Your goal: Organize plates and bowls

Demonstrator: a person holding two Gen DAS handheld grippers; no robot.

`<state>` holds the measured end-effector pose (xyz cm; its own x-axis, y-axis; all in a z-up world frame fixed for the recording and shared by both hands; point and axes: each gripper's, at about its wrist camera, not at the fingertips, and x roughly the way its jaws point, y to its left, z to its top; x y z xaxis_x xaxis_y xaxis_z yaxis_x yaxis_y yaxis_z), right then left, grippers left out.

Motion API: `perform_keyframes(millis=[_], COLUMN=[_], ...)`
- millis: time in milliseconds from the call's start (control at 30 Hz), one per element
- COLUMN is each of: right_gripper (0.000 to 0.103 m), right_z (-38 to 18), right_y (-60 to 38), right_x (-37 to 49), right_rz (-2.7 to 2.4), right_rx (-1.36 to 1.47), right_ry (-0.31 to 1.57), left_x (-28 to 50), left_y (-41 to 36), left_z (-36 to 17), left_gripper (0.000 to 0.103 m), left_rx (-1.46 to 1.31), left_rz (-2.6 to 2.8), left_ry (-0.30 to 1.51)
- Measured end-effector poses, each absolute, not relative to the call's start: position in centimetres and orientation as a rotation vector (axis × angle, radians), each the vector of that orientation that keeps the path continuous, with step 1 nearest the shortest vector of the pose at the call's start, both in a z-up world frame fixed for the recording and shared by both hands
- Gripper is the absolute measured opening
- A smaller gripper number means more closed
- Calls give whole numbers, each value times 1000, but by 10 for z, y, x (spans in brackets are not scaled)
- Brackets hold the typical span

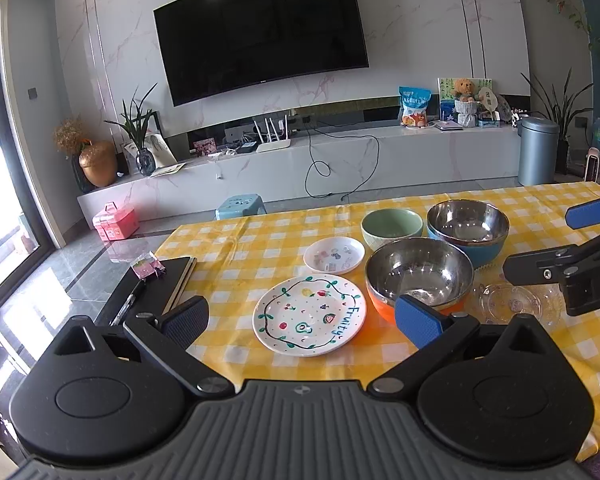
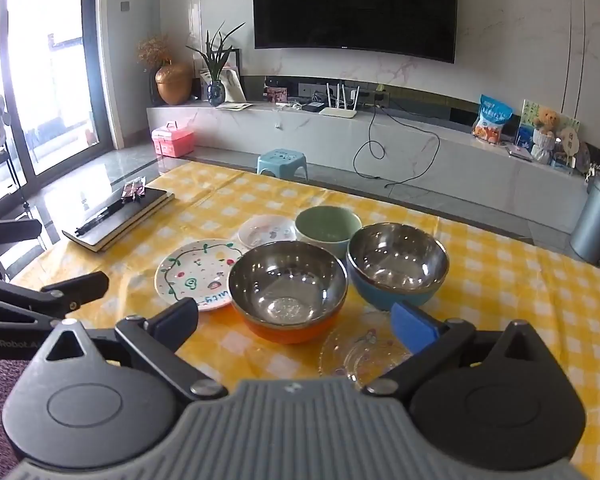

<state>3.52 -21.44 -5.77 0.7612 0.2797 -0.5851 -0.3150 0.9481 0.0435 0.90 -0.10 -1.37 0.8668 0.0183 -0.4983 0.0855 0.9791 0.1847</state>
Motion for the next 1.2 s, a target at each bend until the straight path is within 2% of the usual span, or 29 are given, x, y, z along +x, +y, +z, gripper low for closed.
perform_keyframes(millis=[1200], right_gripper=[101], right_z=[-56], right_y=[-204], right_x=[1], right_rz=[251], right_rx=[60], right_ry=[632], left_x=[10], left_y=[-9], left_z=[-22], left_gripper=[103], left_rx=[195], left_rz=[-53], left_ry=[577])
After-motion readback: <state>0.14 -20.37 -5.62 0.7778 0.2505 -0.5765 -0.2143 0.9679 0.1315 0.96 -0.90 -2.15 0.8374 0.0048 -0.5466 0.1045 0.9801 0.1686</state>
